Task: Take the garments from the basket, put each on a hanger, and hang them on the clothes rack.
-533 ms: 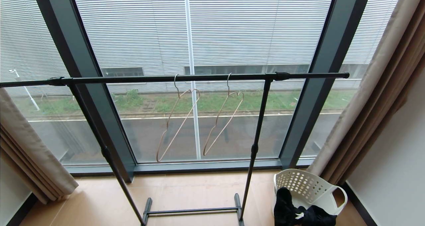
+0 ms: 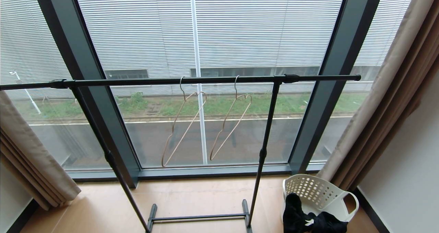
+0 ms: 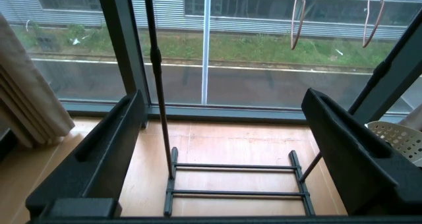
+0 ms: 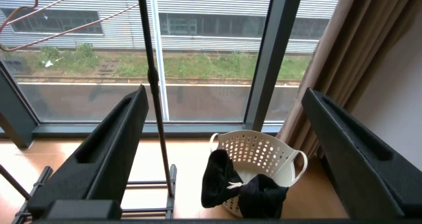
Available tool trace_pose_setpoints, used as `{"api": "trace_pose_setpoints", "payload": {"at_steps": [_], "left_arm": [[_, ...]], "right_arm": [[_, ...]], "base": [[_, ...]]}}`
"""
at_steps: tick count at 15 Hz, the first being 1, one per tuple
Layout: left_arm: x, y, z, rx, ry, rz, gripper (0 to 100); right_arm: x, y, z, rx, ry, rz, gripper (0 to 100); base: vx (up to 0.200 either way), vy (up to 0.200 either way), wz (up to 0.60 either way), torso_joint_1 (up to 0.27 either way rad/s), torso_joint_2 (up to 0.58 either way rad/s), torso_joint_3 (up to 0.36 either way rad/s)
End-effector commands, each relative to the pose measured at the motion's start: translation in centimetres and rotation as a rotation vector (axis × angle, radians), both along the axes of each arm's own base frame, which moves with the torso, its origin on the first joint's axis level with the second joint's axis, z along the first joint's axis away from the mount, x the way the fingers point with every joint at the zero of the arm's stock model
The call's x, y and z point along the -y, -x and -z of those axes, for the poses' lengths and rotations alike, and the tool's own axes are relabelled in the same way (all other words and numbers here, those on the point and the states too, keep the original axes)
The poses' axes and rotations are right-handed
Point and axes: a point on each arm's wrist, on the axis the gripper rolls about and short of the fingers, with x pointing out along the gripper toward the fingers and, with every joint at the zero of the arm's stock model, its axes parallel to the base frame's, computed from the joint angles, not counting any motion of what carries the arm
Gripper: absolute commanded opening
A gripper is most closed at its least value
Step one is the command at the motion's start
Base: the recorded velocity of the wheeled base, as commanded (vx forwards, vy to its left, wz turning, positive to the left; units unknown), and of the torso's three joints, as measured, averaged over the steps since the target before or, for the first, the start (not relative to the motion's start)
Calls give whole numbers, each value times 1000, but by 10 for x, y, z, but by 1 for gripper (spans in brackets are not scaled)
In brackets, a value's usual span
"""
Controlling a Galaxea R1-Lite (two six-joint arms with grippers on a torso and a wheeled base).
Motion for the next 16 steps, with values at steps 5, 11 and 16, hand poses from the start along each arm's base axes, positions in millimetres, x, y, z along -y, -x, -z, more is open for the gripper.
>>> {"api": "trace_pose_setpoints", "payload": {"at_steps": [5,11,16], "left_arm": [[0,0,1,-5,-7,0,100],[0,0,0,-3,-7,1,100],[0,0,0,0,14,-3,100]], "right_arm": [[0,0,1,-9,4,-4,100],[0,0,0,-2,-13,0,100],[0,0,0,-1,-7,2,100]], "base": [[0,0,0,0,0,0],[0,0,0,0,0,0],[0,0,0,0,0,0]]}}
